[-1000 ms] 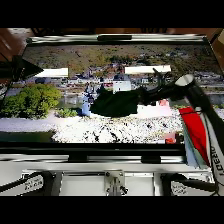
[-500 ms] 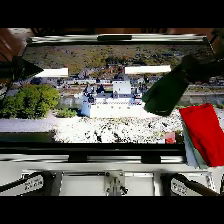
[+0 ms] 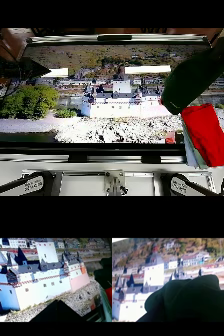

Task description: Fold the shirts.

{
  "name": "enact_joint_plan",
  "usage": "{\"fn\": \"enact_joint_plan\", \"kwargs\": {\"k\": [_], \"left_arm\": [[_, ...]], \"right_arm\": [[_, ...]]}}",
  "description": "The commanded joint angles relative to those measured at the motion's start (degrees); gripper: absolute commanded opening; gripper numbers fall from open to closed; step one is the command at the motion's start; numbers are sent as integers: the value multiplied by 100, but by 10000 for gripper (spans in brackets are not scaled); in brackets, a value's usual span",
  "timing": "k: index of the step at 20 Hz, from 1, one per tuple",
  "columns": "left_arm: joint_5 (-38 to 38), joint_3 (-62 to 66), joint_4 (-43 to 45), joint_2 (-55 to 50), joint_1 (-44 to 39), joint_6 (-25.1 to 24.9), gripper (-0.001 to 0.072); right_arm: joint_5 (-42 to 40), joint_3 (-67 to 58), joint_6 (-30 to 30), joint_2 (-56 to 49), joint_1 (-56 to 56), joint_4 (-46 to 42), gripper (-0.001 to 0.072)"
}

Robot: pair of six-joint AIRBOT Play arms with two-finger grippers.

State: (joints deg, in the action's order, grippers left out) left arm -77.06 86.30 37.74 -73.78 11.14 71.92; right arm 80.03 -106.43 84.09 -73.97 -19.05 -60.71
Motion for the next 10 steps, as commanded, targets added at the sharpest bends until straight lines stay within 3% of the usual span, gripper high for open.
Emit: {"fn": "enact_joint_plan", "kwargs": {"k": [1,7,10], "left_arm": [[2,0,2,-2,-116,-76,37],[2,0,2,0,-109,-74,38],[2,0,2,-2,-109,-74,38]], "right_arm": [[-1123,-28,-96,-81,-61,-455,61],[-2096,-28,-96,-243,-61,-1910,60],[-2168,-28,-96,-402,-61,-2500,61]]}}
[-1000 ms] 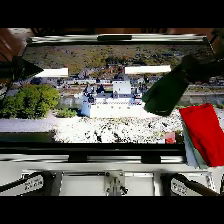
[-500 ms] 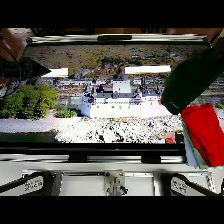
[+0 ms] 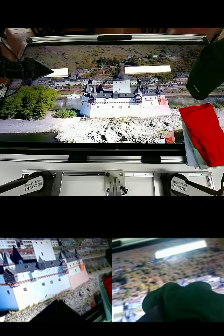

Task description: Fold the shirts.

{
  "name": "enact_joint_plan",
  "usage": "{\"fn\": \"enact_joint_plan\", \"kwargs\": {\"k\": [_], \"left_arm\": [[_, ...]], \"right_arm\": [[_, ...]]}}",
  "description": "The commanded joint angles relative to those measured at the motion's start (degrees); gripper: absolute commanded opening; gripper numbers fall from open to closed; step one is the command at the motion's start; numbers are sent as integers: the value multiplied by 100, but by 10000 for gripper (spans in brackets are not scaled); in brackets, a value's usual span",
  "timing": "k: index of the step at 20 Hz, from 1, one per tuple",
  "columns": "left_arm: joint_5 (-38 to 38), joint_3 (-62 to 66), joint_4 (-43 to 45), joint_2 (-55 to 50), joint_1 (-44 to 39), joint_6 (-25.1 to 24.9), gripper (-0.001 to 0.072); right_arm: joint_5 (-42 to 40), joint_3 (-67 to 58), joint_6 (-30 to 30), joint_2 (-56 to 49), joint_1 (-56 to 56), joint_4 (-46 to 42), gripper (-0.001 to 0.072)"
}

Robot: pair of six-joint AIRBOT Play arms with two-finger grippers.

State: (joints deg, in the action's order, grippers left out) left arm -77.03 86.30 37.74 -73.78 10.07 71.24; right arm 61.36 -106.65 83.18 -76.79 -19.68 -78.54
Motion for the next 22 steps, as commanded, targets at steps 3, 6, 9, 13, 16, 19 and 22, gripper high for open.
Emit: {"fn": "enact_joint_plan", "kwargs": {"k": [3,6,9,13,16,19,22], "left_arm": [[-2,0,2,0,-4,-4,38],[-17,0,2,0,-4,-4,38],[-15,0,0,4,-9,-4,38],[-15,0,0,9,-9,-7,38],[-15,0,0,9,-9,-9,38],[-13,0,0,9,-9,-13,38],[-13,0,0,9,-9,-142,38]], "right_arm": [[201,-7,-37,-295,4,-680,61],[1587,-7,-459,-273,4,-1080,61],[2566,-7,-365,-122,-122,-1366,61],[3169,-7,-184,264,-391,-1416,61],[3746,-7,26,516,-732,-1386,61],[4164,-7,203,767,-1040,-1311,61],[4520,164,411,992,-1362,-1045,61]]}}
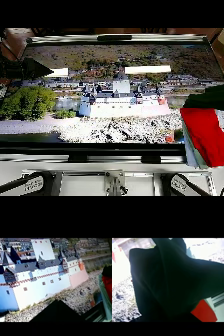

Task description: Fold the shirts.

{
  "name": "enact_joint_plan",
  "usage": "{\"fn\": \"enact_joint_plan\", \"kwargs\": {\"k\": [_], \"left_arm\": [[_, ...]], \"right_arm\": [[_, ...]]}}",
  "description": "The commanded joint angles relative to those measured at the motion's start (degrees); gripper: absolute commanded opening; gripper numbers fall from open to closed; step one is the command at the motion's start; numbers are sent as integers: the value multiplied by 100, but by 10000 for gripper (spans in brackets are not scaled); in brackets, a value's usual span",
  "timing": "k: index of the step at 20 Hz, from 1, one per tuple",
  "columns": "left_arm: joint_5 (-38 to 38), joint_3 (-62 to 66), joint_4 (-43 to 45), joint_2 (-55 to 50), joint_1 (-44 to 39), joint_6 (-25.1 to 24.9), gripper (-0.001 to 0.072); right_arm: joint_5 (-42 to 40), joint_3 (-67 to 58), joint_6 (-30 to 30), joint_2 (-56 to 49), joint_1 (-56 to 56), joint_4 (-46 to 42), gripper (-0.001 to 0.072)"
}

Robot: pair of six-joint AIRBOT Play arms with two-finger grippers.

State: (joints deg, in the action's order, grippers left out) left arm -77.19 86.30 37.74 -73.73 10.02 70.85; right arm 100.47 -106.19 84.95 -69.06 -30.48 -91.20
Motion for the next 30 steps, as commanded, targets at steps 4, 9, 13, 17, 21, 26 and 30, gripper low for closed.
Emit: {"fn": "enact_joint_plan", "kwargs": {"k": [4,9,13,17,21,26,30], "left_arm": [[0,0,0,4,-4,-144,38],[0,0,0,4,-4,-144,38],[0,0,0,4,-4,-142,38],[2,0,0,4,-4,-140,38],[0,2,-4,4,-4,-136,37],[7,4,-92,4,-4,-138,38],[20,4,-238,4,-4,-138,38]], "right_arm": [[614,1178,343,787,-713,138,61],[485,3126,162,1543,-1440,-444,61],[74,3960,142,1554,-1775,-380,61],[-232,4446,164,1552,-1775,-472,62],[-286,4581,142,1554,-1775,-1023,61],[-763,4623,149,1552,-1775,-1027,61],[-879,4907,166,1552,-1775,-953,296]]}}
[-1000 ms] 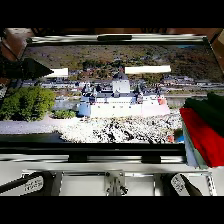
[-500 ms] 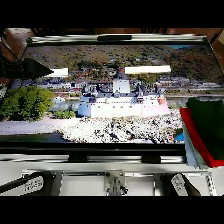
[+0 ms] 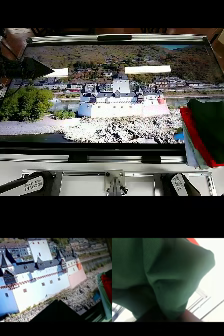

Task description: Fold the shirts.

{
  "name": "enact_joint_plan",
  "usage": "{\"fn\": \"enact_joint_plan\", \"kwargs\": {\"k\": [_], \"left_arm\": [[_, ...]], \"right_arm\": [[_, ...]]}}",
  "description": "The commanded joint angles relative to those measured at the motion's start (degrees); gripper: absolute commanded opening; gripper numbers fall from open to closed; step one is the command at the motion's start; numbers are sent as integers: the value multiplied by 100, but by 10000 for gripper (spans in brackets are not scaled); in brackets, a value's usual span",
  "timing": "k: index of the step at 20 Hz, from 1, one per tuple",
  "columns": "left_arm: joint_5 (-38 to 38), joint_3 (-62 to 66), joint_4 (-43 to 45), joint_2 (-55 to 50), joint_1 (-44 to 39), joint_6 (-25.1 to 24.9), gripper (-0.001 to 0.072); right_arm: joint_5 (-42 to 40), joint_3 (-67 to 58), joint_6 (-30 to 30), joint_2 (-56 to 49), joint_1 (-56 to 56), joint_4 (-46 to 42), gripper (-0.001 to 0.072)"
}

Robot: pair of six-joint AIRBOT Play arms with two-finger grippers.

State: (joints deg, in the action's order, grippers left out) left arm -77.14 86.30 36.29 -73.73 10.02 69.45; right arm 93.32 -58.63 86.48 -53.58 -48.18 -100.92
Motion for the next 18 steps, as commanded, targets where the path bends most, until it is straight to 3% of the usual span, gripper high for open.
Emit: {"fn": "enact_joint_plan", "kwargs": {"k": [1,4,9,11,15,17,18], "left_arm": [[15,4,-92,4,-4,2,38],[13,4,-17,2,-17,2,37],[13,7,1025,0,-192,28,36],[87,13,2020,-2,-385,337,36],[111,376,4885,-284,-1329,1185,35],[-280,568,6057,-590,-1827,1519,37],[-461,581,6290,-737,-2006,1633,106]], "right_arm": [[-162,149,13,7,-4,-33,491],[470,-63,4,7,-4,-422,503],[203,-1622,98,-4,31,-350,502],[-667,-2706,-201,-33,380,369,502],[-2750,-3521,59,-227,2299,1941,502],[-2625,-3521,507,-726,3799,1781,502],[-2297,-3521,837,-1117,4542,1517,503]]}}
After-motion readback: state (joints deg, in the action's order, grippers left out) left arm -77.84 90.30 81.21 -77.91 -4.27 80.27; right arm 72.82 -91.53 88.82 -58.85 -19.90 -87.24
